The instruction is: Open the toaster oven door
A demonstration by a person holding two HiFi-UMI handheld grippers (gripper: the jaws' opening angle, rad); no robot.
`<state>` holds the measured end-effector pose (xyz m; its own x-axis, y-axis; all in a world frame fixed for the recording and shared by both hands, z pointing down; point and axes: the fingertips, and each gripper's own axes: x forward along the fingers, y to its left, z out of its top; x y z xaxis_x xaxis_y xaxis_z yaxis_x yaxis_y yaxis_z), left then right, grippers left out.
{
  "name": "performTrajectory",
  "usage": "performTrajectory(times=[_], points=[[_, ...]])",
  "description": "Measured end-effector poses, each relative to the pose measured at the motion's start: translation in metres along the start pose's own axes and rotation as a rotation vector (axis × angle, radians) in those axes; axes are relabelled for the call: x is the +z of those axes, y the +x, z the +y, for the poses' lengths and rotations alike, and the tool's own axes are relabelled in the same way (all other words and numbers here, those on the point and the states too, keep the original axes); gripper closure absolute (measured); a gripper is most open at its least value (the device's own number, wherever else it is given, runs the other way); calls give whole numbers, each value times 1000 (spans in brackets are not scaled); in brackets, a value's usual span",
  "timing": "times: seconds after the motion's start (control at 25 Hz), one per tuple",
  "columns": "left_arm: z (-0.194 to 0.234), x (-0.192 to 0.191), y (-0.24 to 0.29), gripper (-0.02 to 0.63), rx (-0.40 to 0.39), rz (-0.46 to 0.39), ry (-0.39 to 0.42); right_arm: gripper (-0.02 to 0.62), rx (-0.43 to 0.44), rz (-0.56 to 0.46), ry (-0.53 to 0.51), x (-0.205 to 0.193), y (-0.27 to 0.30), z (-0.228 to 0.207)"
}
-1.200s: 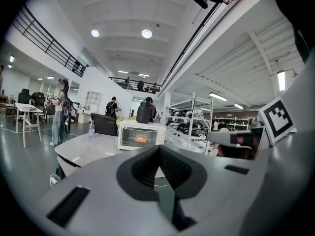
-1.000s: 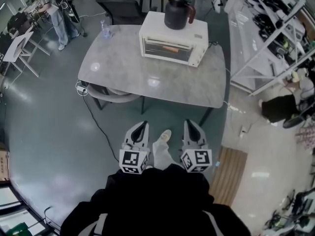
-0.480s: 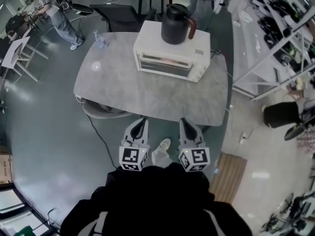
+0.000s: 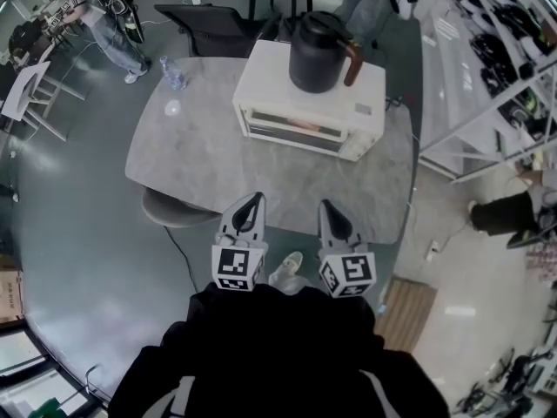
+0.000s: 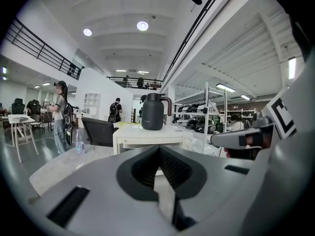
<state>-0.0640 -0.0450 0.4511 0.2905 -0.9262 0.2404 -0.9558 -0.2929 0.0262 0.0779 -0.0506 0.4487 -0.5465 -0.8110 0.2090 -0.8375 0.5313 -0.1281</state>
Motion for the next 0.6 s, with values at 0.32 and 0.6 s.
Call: performTrajectory(times=[0.32,0.6], points=[[32,4,44,603,-47,50,13,591,-33,48,-4,3,48,-4],[46,-3,75,603,-108,115,78,591,-73,110,20,-3,79,-11]])
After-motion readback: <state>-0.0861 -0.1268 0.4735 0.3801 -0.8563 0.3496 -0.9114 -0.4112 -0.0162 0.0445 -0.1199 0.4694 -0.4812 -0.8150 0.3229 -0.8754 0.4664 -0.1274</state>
